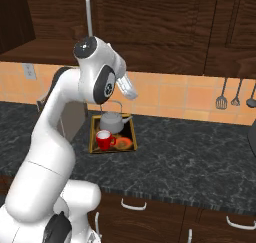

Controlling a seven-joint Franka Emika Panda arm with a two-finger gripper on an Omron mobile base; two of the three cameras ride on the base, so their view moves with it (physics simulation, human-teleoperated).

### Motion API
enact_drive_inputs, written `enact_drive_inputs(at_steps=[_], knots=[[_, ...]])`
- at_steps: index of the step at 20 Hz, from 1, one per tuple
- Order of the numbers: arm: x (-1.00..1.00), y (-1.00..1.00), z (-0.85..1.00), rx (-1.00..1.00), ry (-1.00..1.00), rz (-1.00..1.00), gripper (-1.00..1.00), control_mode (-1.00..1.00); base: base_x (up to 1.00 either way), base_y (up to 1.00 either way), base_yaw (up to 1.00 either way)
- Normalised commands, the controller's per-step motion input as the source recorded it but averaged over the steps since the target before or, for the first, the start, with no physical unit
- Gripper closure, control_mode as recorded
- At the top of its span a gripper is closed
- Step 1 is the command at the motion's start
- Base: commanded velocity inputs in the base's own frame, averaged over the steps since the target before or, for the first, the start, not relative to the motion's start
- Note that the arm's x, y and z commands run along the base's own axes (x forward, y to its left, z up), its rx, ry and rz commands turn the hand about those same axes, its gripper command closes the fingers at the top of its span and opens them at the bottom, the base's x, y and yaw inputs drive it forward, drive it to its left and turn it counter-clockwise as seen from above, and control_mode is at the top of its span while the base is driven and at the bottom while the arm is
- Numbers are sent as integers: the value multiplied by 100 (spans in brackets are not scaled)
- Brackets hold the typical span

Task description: Pick the kettle from the counter and place it on the tray. Then pick the mug from the cabinet and place it on the tray. Then close the cabinet doors.

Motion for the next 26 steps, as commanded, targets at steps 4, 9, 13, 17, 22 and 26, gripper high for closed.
enact_drive_inputs(at_steps=[4,9,13,17,22,26], knots=[[-99,0,-39,0,0,0,-100,-100,0,0,0],[-100,0,-42,0,-4,0,-100,-100,0,0,0],[-59,29,-6,-7,-1,-1,-100,-100,0,0,0],[-24,3,-10,-15,1,0,-100,-100,0,0,0],[-59,28,21,-31,-20,0,-100,-100,0,0,0],[-34,45,20,-38,-17,0,-100,-100,0,0,0]])
